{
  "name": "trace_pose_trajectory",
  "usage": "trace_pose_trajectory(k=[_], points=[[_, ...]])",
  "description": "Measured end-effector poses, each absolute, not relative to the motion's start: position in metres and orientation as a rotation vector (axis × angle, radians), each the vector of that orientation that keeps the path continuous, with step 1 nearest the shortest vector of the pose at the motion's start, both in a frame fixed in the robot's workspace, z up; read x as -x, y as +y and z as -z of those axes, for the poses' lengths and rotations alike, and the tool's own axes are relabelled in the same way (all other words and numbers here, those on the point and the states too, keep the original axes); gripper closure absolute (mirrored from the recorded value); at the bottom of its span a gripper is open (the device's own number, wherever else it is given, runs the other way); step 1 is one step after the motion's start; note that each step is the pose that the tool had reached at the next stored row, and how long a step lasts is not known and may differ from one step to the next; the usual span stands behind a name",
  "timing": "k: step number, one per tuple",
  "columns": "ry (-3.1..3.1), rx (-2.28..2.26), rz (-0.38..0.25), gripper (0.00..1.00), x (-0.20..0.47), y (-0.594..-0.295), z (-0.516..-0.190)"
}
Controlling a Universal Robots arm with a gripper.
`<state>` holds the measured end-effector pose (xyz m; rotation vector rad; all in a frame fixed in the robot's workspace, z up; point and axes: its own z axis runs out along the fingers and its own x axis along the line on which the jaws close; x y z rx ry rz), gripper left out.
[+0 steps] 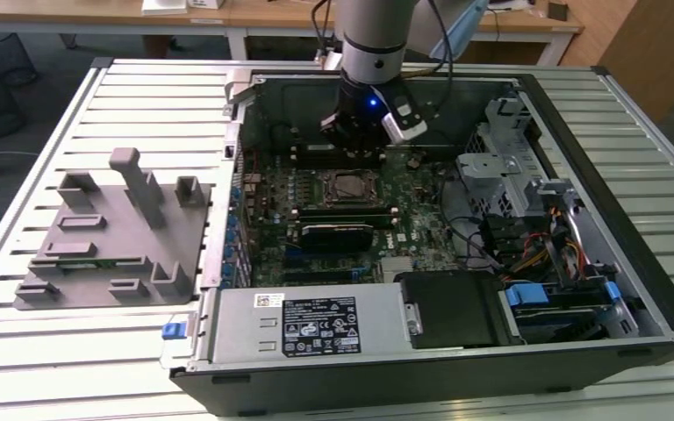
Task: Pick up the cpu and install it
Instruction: 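Install the first cpu locking lever, then install the second cpu locking lever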
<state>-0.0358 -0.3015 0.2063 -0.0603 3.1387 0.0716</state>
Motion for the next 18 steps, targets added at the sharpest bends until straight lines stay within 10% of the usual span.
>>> trace_pose_trajectory(k=[18], points=[[3.139, 0.061, -0.071, 0.89, 0.0357, -0.3025, -0.2141]])
